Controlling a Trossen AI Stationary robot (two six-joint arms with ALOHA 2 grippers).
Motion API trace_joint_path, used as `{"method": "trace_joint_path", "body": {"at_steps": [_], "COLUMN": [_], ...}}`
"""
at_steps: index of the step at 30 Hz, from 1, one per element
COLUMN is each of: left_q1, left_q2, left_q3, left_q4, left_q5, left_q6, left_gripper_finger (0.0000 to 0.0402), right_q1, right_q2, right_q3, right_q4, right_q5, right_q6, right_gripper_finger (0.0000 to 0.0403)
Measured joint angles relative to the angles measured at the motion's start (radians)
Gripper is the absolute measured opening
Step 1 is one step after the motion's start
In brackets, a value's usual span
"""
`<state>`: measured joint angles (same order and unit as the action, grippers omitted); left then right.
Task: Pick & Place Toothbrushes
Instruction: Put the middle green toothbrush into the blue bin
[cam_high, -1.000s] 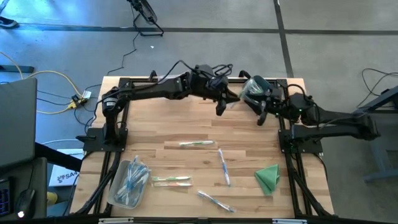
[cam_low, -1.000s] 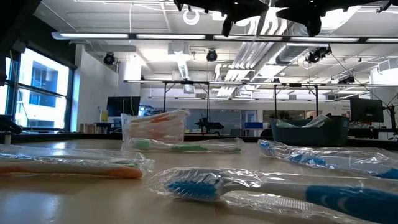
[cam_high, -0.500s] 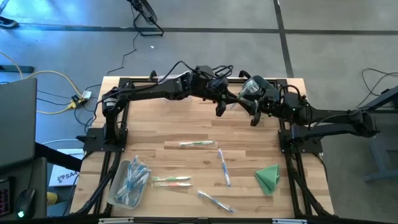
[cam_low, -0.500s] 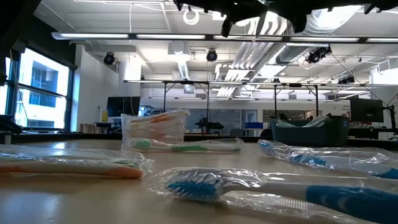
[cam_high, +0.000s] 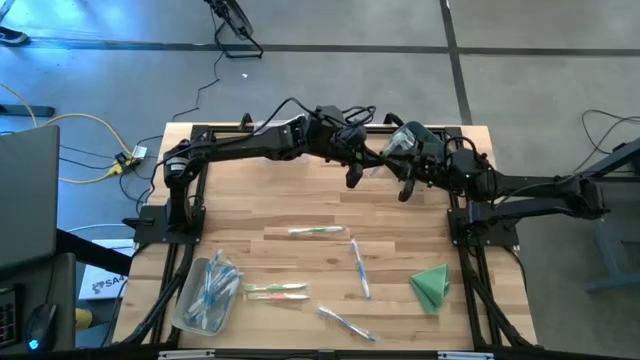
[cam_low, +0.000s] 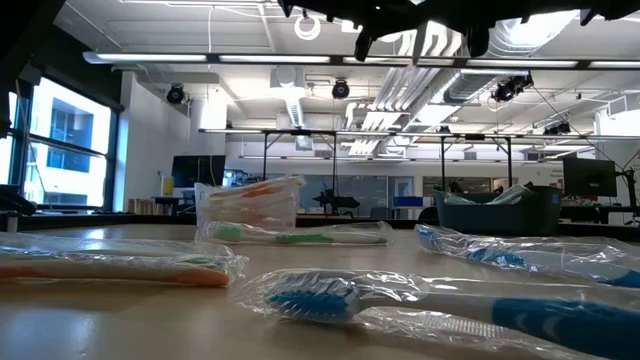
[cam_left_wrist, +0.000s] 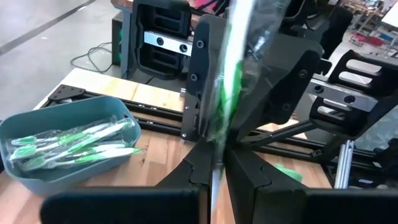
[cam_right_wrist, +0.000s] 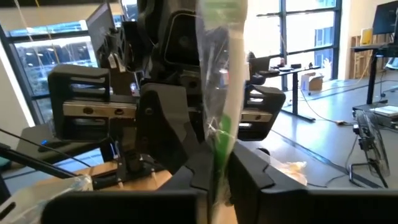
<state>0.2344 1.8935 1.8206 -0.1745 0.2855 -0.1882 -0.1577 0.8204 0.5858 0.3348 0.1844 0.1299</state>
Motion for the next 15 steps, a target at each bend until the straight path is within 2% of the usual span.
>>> {"method": "trace_joint_path", "body": {"at_steps": [3,15], "left_q1": [0.000,0.000], "left_q2": [0.000,0.000], "left_q3": [0.001,0.001], "left_q4": [0.001,-0.002], "left_q5": [-0.001,-0.003], "left_q6": [0.001,0.001], "left_gripper_finger": [0.0019,0.0019], "right_q1": [0.000,0.000], "right_q2": [0.000,0.000], "right_q3": [0.000,0.000], "right_q4": [0.008,0.011], "right_q5": [-0.007,-0.006], "right_q6": [0.002,0.005], "right_gripper_finger": [0.0014,0.0013]}}
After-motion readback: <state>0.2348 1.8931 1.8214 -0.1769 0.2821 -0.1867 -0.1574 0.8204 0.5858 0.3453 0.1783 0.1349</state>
